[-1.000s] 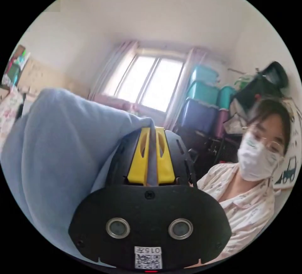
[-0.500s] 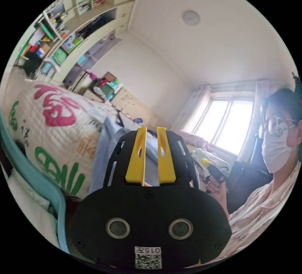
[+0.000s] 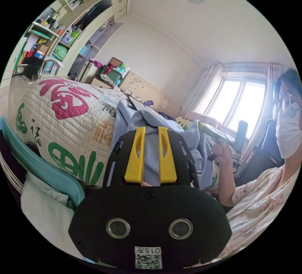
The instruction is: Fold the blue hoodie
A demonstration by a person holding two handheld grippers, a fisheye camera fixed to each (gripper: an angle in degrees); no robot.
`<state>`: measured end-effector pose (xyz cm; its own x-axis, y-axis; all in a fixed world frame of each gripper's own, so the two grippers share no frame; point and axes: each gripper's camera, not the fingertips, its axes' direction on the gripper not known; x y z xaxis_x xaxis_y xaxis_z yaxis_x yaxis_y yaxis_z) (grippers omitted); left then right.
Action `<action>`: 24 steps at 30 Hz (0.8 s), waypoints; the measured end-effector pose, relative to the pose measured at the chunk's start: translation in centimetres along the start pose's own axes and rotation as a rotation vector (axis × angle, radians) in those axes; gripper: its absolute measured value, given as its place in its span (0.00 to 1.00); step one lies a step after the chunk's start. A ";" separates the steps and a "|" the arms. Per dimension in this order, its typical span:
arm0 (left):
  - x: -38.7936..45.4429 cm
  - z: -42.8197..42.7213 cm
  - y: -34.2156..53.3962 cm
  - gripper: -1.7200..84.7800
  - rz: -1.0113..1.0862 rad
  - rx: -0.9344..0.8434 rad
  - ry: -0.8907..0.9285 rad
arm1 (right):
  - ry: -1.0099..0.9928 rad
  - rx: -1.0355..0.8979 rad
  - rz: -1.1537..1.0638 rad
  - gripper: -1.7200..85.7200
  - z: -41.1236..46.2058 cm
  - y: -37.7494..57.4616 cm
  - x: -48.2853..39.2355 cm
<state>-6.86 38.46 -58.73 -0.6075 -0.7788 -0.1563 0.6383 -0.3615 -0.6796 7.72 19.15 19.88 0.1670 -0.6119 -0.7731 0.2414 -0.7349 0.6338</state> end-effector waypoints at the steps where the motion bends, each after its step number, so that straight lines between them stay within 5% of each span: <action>1: 0.0 0.0 0.3 0.09 0.020 -0.010 0.018 | 0.073 0.059 0.065 0.04 -2.0 0.4 2.2; 5: 1.1 0.3 1.2 0.05 0.143 -0.021 0.183 | 0.174 0.028 0.279 0.03 -5.1 2.2 11.8; 11: 3.5 3.3 1.9 0.10 0.280 -0.047 0.164 | 0.270 -0.173 0.598 0.04 -2.3 6.7 23.1; 16: 4.1 6.6 2.9 0.11 0.340 -0.166 0.144 | 0.296 -0.255 0.569 0.04 -0.4 5.9 22.2; 24: 1.5 8.1 3.4 0.10 0.220 -0.107 0.136 | 0.341 -0.162 0.455 0.02 -5.3 4.9 16.6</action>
<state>-1.74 31.89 -55.45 -0.5222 -0.7541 -0.3983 0.7126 -0.1292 -0.6896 16.70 6.91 10.05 0.5793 -0.7069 -0.4059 0.2118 -0.3503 0.9124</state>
